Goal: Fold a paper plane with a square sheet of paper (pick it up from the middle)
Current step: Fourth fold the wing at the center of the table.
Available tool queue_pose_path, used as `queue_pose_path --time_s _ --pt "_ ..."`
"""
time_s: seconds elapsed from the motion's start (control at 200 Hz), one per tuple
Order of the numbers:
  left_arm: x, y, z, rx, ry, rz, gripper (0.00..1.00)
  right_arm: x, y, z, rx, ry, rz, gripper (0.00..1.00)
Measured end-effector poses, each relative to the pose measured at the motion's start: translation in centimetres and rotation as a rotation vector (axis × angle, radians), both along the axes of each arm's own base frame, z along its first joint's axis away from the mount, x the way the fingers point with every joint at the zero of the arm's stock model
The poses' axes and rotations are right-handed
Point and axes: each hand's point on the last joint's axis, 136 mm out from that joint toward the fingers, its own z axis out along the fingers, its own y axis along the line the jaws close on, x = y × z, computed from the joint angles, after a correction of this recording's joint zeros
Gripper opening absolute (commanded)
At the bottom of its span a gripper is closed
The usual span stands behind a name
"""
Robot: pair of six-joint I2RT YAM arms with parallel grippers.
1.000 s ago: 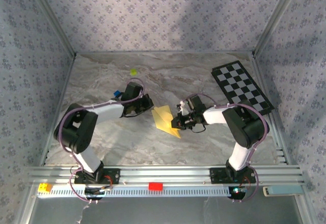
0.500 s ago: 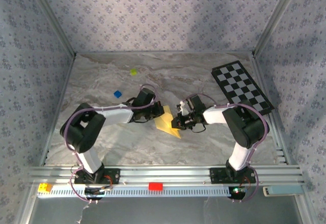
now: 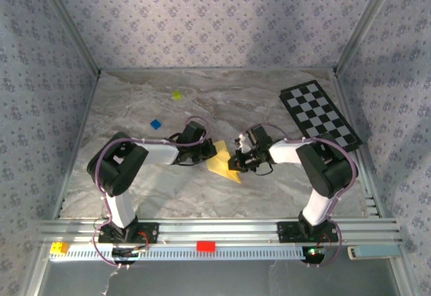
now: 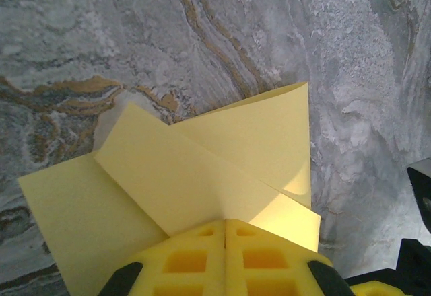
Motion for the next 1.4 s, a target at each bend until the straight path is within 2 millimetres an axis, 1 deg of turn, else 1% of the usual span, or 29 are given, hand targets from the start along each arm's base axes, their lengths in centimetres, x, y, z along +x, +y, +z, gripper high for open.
queue_pose_path --time_s 0.145,0.25,0.4,0.555,0.905,1.044,1.199,1.399 --pt "0.0 0.0 0.0 -0.004 -0.003 0.000 0.00 -0.4 -0.7 0.4 -0.033 0.008 -0.010 0.00" --pt "0.0 0.0 0.0 -0.005 -0.004 0.000 0.00 -0.5 -0.8 1.2 -0.036 -0.002 -0.013 0.00" --pt "0.0 0.0 0.0 -0.007 -0.007 0.000 0.00 0.1 -0.1 2.6 -0.022 -0.032 -0.006 0.00" --pt "0.0 0.0 0.0 -0.009 -0.010 0.001 0.00 0.6 0.7 3.2 -0.014 -0.052 0.005 0.00" --pt "0.0 0.0 0.1 -0.016 -0.016 0.003 0.00 1.4 2.5 1.9 -0.038 -0.028 0.024 0.00" --pt "0.0 0.0 0.1 -0.016 -0.016 0.003 0.00 2.4 3.3 1.5 -0.041 -0.027 0.028 0.00" --pt "0.0 0.0 0.0 -0.017 -0.015 0.003 0.00 2.5 3.2 0.0 -0.064 0.000 0.029 0.00" --pt "0.1 0.0 0.1 -0.020 -0.011 0.008 0.00 2.4 3.0 0.0 -0.015 -0.023 0.029 0.00"
